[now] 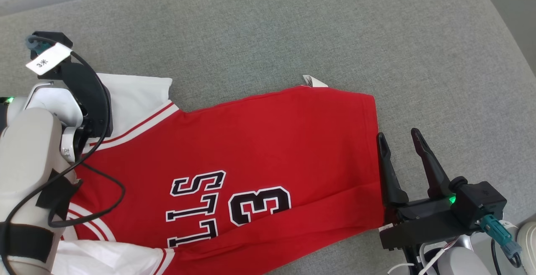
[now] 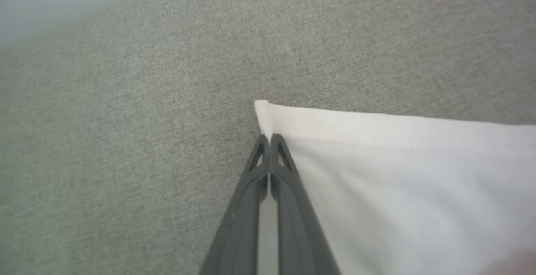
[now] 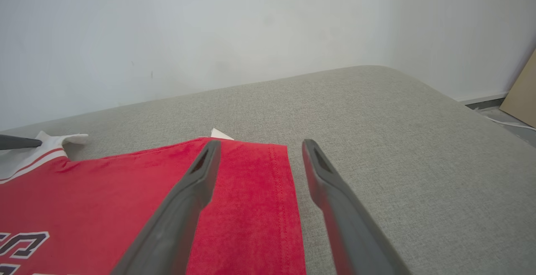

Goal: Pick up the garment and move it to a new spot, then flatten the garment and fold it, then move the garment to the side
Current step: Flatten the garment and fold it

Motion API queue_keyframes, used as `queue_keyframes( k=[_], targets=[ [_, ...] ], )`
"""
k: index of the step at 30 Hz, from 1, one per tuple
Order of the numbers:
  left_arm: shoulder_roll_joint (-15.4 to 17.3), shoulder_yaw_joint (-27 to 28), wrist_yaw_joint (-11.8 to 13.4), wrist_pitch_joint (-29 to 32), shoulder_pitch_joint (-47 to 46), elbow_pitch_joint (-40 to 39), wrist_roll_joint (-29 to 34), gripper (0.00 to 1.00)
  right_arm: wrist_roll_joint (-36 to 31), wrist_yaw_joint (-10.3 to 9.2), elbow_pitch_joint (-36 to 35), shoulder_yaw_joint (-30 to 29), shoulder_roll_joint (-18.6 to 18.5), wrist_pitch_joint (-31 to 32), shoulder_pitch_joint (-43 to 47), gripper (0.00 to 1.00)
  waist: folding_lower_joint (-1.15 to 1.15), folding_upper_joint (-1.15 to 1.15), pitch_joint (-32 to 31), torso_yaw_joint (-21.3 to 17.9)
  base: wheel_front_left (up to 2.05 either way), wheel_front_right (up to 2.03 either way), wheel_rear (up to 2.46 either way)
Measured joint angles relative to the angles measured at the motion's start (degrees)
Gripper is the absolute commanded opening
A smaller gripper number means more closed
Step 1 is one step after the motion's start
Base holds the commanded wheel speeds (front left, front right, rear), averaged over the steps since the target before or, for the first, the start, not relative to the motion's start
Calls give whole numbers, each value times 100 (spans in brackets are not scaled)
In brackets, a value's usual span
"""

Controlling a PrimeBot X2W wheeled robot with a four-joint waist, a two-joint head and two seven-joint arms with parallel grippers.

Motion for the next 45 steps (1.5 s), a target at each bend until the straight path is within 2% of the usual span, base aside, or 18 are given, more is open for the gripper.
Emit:
queue_keyframes(
  k=[6, 10, 18, 22, 31, 45],
  targets=[
    [-78, 24, 18, -93, -26, 9, -21, 0, -15, 20, -25, -23, -112, 9, -2, 100, 0, 0, 71, -33, 0, 0, 0],
    [-354, -22, 64, -145, -231, 93, -14, 0, -227, 44, 32, -1, -312, 163, -263, 100, 1, 0, 126, 24, 0, 0, 0],
    [-561, -65, 65, -350, -251, 359, -14, 0, -175, 437, 800, 43, -681, 926, -1424, 100, 0, -1, 75, 172, 0, 0, 0],
    [-612, -98, 63, -397, -251, 419, -14, 0, 63, 586, 1318, 112, -677, 1413, -1528, 100, 0, -1, 43, 254, 0, 0, 0],
    [-680, -149, 52, -541, -346, 500, -14, 0, 638, 630, 2145, -71, -456, 1980, -1907, 100, 0, -1, 129, 353, 0, 0, 0],
    [-730, -159, -3, -681, -531, 712, -15, 0, 1114, 739, 2643, -96, -276, 2151, -2483, 100, 1, -1, 201, 407, 0, 0, 0]
  ],
)
